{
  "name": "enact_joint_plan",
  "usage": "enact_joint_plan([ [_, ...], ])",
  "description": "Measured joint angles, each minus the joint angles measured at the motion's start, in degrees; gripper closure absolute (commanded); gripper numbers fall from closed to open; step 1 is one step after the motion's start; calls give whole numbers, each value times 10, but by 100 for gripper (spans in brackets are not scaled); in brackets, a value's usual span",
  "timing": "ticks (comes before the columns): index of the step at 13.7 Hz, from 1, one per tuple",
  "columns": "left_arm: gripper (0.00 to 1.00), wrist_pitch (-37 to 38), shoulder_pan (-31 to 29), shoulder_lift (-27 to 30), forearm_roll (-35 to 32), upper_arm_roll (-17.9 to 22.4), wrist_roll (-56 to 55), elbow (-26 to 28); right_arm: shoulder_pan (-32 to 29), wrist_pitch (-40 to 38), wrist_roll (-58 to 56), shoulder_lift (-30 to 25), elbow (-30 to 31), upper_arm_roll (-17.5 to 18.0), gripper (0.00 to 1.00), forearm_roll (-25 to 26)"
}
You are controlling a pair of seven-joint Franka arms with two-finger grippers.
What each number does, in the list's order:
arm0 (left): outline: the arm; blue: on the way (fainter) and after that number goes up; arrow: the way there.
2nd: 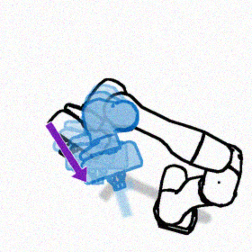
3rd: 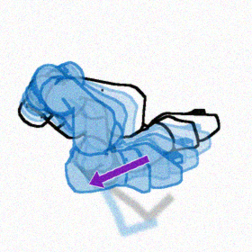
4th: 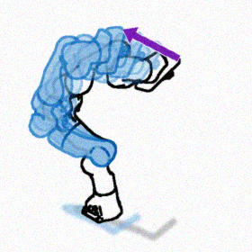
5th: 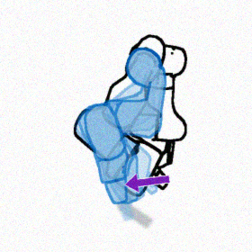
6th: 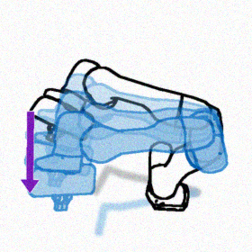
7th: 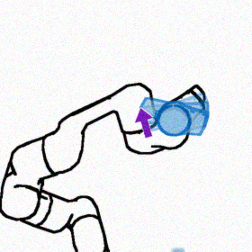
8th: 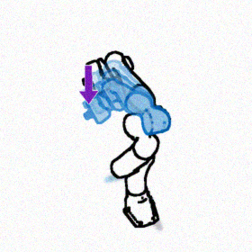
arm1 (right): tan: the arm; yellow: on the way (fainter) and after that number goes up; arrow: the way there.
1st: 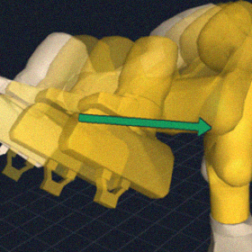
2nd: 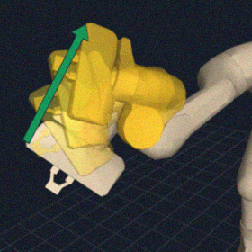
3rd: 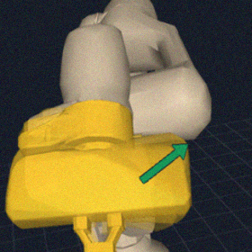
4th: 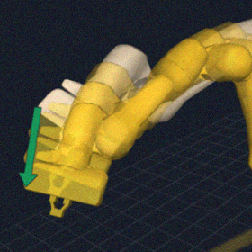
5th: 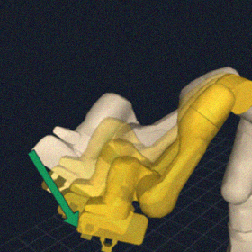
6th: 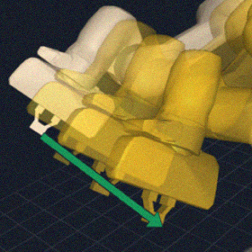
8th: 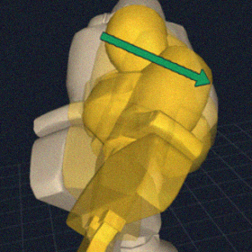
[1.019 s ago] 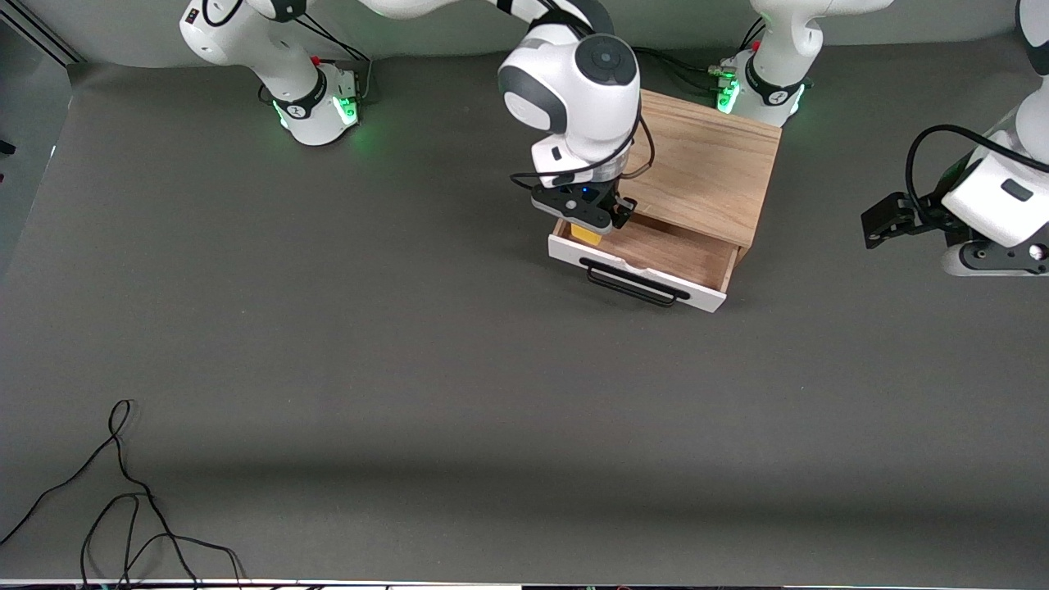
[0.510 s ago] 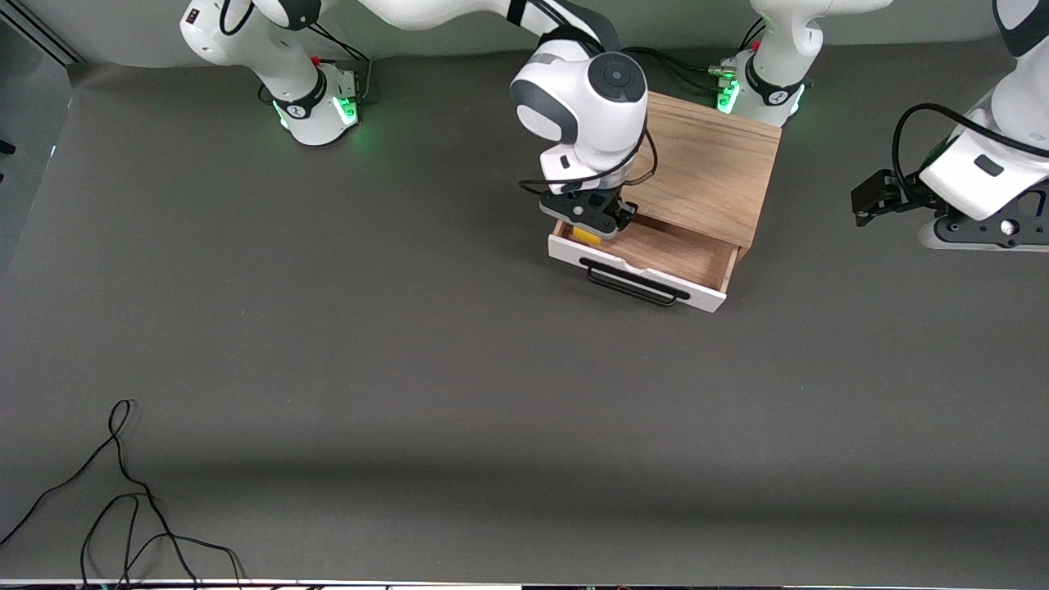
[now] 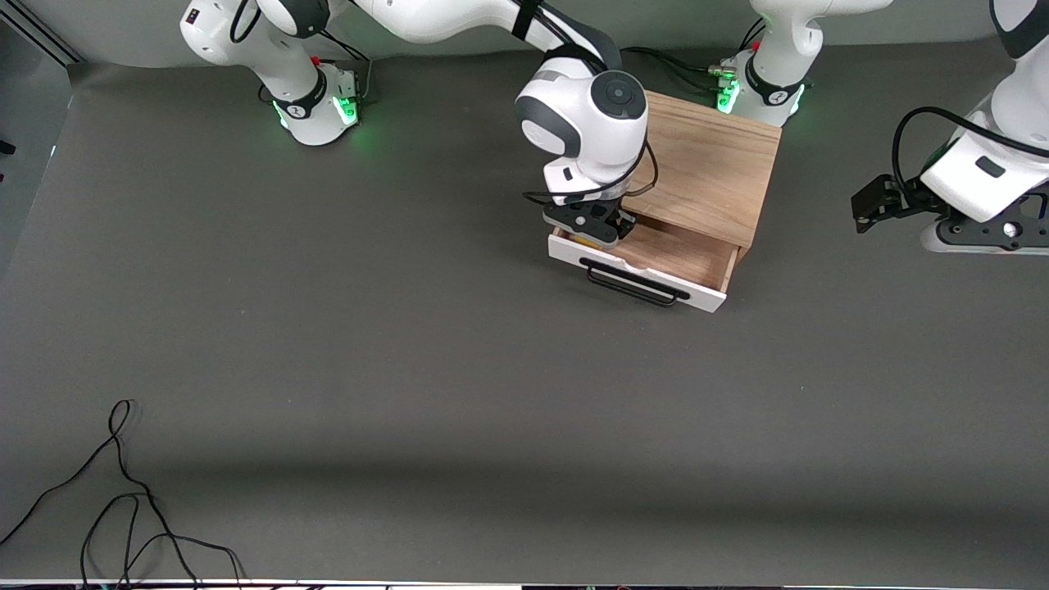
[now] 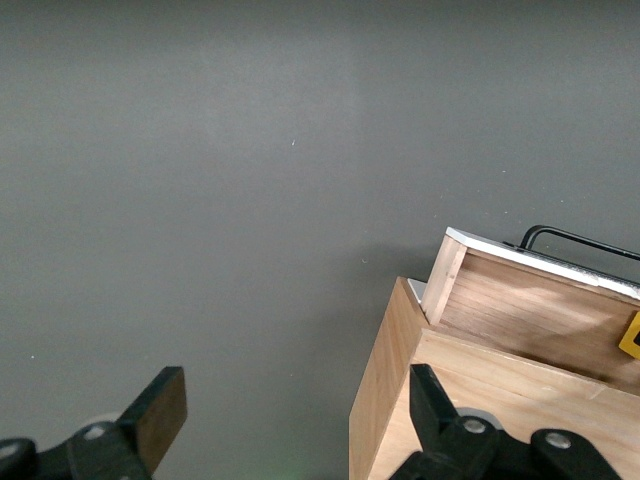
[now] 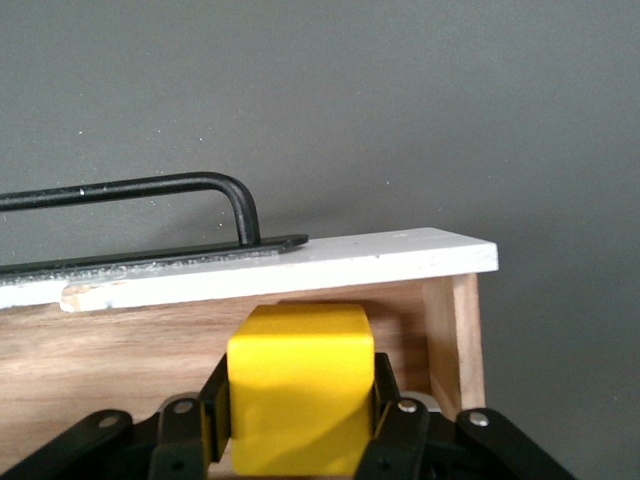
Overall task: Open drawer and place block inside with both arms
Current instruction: 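Lower the cube into the drawer and open the right gripper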
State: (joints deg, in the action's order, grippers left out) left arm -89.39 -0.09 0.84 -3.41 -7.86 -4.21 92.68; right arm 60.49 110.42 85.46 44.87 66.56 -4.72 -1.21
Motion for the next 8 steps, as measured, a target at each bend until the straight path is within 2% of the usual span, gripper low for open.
enact_joint_plan([
  [8, 0, -3, -1, -1, 0, 3, 0, 5, -1, -21, 0, -12, -22, -2, 0, 0],
])
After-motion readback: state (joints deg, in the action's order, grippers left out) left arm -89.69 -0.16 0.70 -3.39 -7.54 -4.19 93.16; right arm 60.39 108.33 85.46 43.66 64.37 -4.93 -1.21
